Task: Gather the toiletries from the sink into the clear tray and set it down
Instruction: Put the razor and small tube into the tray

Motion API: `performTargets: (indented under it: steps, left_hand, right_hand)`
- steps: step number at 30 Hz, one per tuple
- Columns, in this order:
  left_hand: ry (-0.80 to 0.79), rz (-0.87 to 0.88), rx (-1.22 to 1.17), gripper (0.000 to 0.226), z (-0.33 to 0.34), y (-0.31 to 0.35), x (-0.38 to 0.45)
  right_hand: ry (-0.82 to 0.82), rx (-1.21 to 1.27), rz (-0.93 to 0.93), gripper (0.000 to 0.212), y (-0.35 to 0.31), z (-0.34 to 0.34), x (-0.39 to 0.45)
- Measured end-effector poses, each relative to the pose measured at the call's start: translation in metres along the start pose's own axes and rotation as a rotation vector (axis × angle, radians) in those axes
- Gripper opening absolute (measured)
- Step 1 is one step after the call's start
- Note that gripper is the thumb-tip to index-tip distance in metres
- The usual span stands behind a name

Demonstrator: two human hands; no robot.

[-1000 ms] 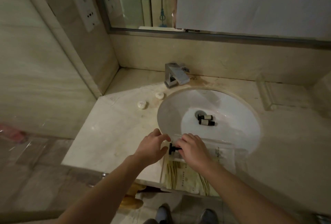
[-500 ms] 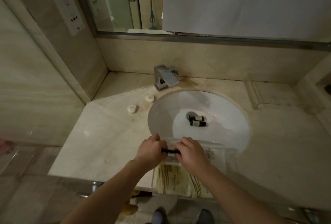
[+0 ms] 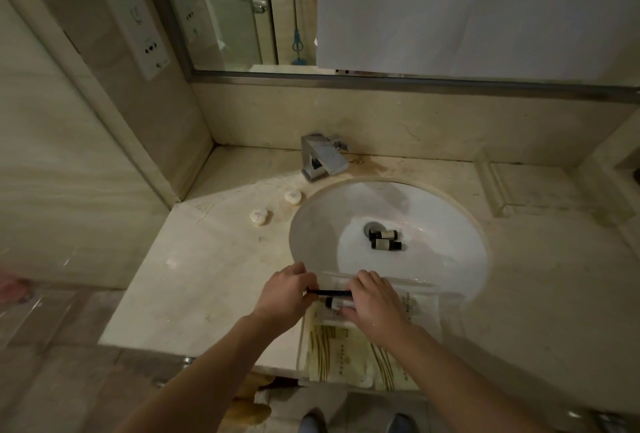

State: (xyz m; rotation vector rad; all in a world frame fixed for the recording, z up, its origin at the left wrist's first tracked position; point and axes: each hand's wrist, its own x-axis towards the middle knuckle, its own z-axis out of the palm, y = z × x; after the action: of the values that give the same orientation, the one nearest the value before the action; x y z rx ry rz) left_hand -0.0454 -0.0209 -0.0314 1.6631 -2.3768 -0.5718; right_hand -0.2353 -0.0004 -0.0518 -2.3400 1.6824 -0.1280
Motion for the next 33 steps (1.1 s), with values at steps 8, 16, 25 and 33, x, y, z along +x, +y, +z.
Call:
performTargets:
  steps: [8,16,25,33]
  left_hand:
    - [-0.085,-0.004,0.066,0.019,0.005,0.003,0.005]
    - [-0.148,-0.008,0.129,0.017,0.011,0.005,0.011]
    - [-0.119,0.023,0.083,0.017,0.015,0.009,0.01]
    - [-0.135,-0.016,0.08,0.026,0.013,0.012,0.014]
  right_hand:
    - [0.059,0.117,-0.024,0.022,0.027,-0.01,-0.018]
    - [0.015,0.071,0.032,0.012,0.074,-0.018,-0.045]
    - [0.06,0.143,0.045,0.012,0.065,-0.008,-0.047]
    - [0.142,0.115,0.035,0.013,0.068,-0.008,-0.041]
